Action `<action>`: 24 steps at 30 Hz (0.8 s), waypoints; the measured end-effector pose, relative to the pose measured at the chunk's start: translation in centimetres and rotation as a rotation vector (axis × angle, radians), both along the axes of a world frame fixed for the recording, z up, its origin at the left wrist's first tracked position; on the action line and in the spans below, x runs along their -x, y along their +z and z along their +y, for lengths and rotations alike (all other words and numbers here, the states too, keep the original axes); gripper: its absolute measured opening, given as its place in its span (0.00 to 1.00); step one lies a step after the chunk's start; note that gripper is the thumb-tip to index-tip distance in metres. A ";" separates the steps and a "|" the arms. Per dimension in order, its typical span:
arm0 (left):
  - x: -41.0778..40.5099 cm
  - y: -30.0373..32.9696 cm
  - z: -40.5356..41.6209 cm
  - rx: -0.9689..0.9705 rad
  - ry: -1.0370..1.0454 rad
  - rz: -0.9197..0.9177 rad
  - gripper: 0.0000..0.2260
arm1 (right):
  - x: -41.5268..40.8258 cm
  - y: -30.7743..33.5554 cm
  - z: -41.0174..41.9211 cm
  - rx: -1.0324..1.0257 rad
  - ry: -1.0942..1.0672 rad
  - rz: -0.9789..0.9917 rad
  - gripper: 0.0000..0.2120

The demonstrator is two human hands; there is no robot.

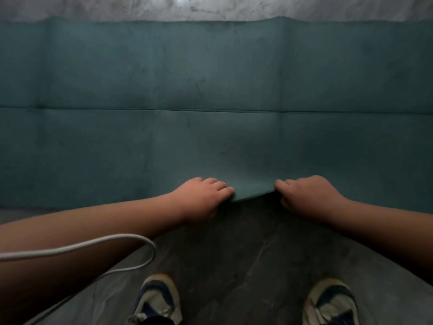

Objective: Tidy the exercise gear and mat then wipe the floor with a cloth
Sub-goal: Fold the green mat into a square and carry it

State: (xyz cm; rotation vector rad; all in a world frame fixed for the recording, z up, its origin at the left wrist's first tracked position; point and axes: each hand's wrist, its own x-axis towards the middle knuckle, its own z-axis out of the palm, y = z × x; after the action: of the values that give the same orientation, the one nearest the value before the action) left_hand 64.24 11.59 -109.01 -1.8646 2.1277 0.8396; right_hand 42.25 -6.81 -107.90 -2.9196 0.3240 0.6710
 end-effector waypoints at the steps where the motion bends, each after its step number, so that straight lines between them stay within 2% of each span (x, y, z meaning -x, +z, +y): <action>1: -0.2 0.4 -0.3 0.006 0.015 -0.017 0.23 | -0.1 0.4 -0.1 0.017 -0.026 -0.048 0.11; 5: -1.4 2.5 -1.8 0.039 0.064 -0.024 0.19 | -0.3 1.8 -1.0 0.058 -0.042 -0.129 0.08; 10: -3.9 6.7 -5.1 0.086 0.205 -0.093 0.16 | -1.3 4.1 -2.6 0.116 -0.092 -0.258 0.20; 14: -5.9 9.9 -8.0 0.168 0.316 -0.196 0.13 | -3.6 7.0 -5.0 0.231 -0.154 -0.407 0.22; 18: -7.8 12.3 -10.4 0.381 0.448 -0.221 0.10 | -6.5 9.8 -8.2 0.347 -0.177 -0.587 0.20; 21: -9.2 13.4 -12.3 0.539 0.484 -0.225 0.10 | -8.2 11.8 -9.3 0.393 -0.217 -0.732 0.23; 24: -10.7 13.7 -14.2 0.693 0.504 -0.237 0.12 | -8.6 12.1 -8.9 0.413 -0.135 -0.857 0.23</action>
State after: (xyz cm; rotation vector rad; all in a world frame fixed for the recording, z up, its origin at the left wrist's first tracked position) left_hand 74.94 -2.61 -95.34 -2.7343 1.9593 -0.1153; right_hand 50.86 -15.75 -95.82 -3.1554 0.5809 -0.7510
